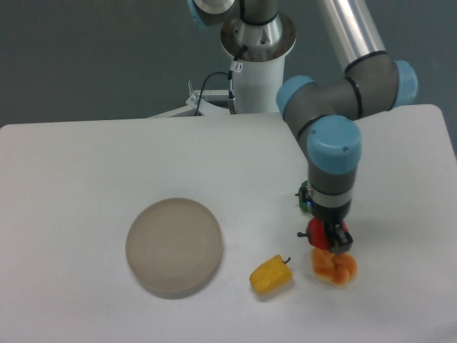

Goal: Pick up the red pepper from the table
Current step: 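Lift the red pepper and carry it toward the orange pepper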

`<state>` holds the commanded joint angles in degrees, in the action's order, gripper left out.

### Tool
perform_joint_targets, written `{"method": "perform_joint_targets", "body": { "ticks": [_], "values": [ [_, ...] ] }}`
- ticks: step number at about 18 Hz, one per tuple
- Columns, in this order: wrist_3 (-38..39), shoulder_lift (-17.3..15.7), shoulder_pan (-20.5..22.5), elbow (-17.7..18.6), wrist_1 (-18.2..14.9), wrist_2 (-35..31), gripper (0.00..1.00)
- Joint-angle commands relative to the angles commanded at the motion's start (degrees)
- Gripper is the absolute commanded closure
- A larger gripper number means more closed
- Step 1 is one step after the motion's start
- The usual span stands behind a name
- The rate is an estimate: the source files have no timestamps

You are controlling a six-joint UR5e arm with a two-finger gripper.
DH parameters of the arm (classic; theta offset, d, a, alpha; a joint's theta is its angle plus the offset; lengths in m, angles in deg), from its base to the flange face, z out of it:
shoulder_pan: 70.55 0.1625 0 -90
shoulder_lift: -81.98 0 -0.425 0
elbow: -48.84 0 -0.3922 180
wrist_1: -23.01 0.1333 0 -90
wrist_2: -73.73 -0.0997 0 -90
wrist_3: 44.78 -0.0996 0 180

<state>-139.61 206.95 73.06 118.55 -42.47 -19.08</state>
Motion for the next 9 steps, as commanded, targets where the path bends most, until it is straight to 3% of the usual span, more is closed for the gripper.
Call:
{"method": "perform_joint_targets", "body": {
  "ticks": [4,9],
  "values": [
    [-2.38,1.41,1.05,-2.11,-0.09,-0.09,0.46],
    [-2.38,1.85,1.14,-2.29,0.00,0.52,0.46]
  ]
}}
